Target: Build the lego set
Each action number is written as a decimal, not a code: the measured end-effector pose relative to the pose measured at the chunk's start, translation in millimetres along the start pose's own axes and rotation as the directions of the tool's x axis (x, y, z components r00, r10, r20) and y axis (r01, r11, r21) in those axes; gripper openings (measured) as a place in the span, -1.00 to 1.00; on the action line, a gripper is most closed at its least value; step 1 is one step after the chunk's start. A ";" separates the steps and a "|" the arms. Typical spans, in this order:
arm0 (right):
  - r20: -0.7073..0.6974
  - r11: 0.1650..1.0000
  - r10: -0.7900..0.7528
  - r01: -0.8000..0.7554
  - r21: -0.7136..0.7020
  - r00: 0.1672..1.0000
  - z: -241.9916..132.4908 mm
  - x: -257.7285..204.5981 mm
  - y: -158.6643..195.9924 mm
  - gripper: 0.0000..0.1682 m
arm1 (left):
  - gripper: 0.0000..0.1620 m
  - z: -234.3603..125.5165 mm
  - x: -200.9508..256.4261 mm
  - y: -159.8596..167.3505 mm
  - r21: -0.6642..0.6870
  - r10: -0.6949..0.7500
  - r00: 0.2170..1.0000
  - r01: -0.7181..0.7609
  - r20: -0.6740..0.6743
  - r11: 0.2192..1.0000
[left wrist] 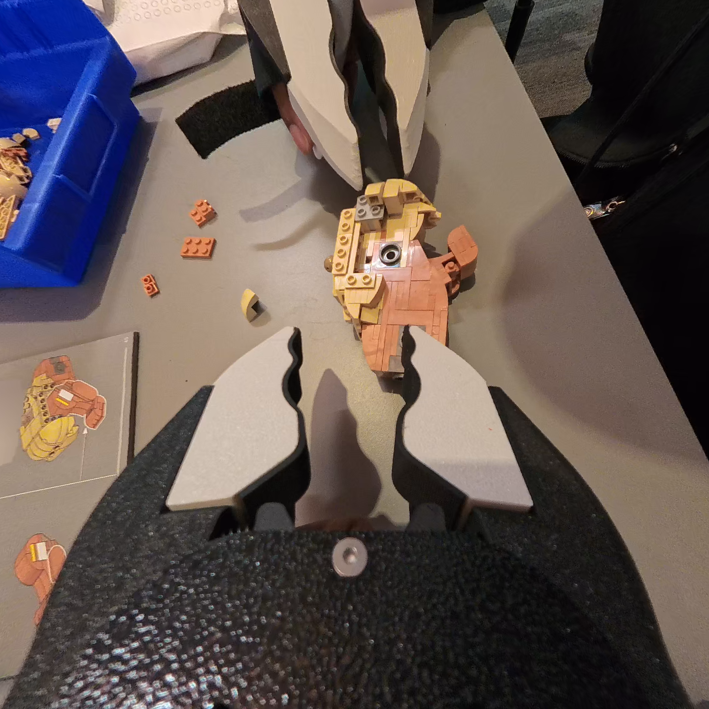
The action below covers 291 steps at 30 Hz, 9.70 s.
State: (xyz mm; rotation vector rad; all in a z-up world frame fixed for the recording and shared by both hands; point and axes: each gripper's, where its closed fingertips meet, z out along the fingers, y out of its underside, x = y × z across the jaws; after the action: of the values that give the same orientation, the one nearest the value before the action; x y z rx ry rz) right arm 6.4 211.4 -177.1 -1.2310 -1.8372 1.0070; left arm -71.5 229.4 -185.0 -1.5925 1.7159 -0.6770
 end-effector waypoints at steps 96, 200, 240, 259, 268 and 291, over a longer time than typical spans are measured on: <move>-0.222 0.801 -0.598 0.566 -0.196 0.770 15.4 -1.1 4.1 -0.40 | -0.27 32.6 31.5 -0.3 0.005 -0.271 0.961 0.271 0.049 0.963; -0.321 0.927 -0.369 0.371 -0.057 0.872 6.5 -4.9 -15.2 -0.43 | -0.27 31.3 31.9 -0.3 0.010 -0.296 0.955 0.296 0.014 0.955; -0.314 0.733 -0.678 0.583 -0.349 0.665 15.0 -3.4 4.9 -0.51 | -0.27 31.6 30.4 0.2 0.009 -0.307 0.951 0.307 0.016 0.952; -0.318 0.724 -0.687 0.581 -0.371 0.653 14.4 -3.6 5.7 -0.52 | -0.27 31.7 30.5 0.0 0.009 -0.301 0.953 0.301 0.022 0.954; -0.329 0.722 -0.690 0.578 -0.379 0.645 14.3 -3.2 5.9 -0.51 | -0.27 31.6 30.1 0.0 0.011 -0.299 0.954 0.299 0.031 0.954; 0.031 0.969 -0.217 0.219 -0.115 0.976 -2.5 -1.7 -16.0 -0.43 | -0.24 32.1 44.9 -4.2 0.009 -0.144 0.989 0.144 0.011 0.989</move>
State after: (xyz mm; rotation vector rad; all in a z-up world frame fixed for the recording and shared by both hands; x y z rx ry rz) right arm 2.6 206.4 -162.1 -1.0609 -2.0204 0.8013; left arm -44.3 187.0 -207.9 -1.7236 1.5984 -0.7433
